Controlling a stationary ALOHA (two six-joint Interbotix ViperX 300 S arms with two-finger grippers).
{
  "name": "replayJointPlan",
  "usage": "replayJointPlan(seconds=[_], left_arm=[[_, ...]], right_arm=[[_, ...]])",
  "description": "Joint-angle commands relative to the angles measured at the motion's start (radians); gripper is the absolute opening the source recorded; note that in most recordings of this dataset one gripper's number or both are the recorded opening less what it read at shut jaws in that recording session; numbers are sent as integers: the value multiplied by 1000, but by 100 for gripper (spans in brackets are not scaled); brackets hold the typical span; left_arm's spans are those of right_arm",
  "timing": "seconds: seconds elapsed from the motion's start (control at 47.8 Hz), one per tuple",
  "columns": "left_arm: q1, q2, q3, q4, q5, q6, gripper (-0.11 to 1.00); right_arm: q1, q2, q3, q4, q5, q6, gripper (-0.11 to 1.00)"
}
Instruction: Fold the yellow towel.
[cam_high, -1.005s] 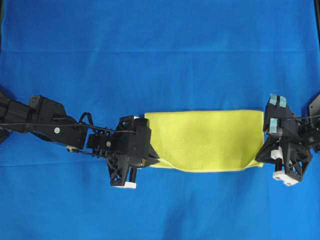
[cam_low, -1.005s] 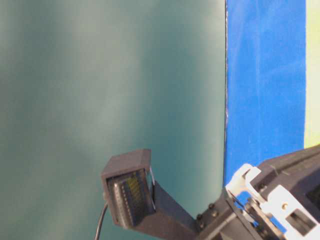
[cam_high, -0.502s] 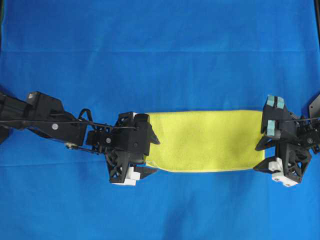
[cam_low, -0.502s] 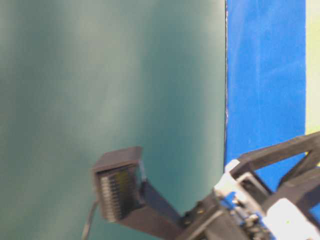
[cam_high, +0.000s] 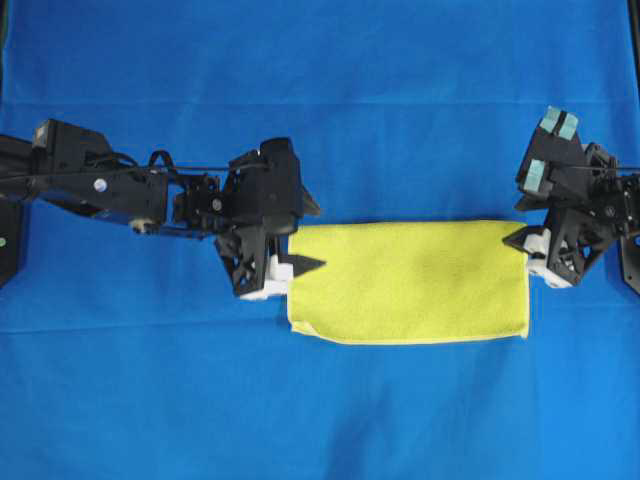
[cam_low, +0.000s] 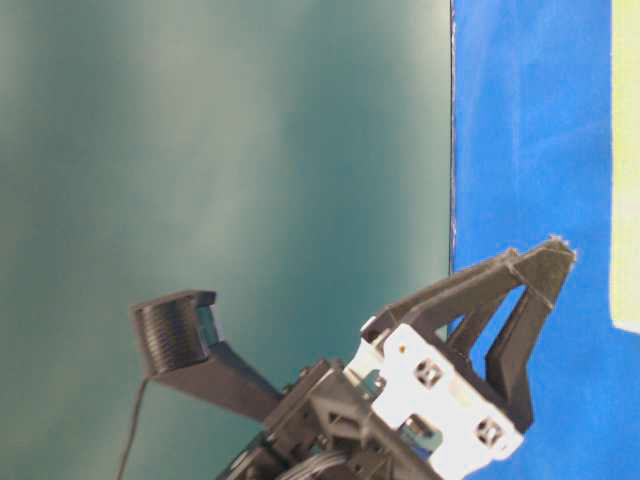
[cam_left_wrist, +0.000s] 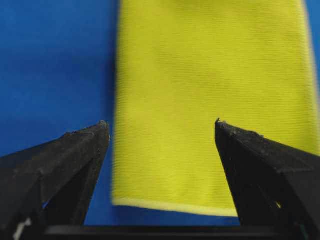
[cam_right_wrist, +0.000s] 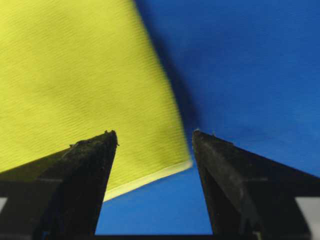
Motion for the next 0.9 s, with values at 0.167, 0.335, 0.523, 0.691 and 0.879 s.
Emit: replayJointPlan(seconds=[0.167,0.335,0.523,0.691,0.879], left_arm=[[49,54,-18,2,-15,-2,80],[58,114,-20,2,-18,-2,80],[66,146,-15,2,-18,-5,79],[61,144,-8,2,-14,-8,67],[40,144,-8,2,-8,-3,36]], right_arm=[[-48,64,9,-20,-18,2,63],[-55,109,21,-21,-67,2,63],[-97,156,51,-20,-123,2,63],[-103,169,63,-20,-161,2,59],[-103,169,74,-18,-192,-2,27]])
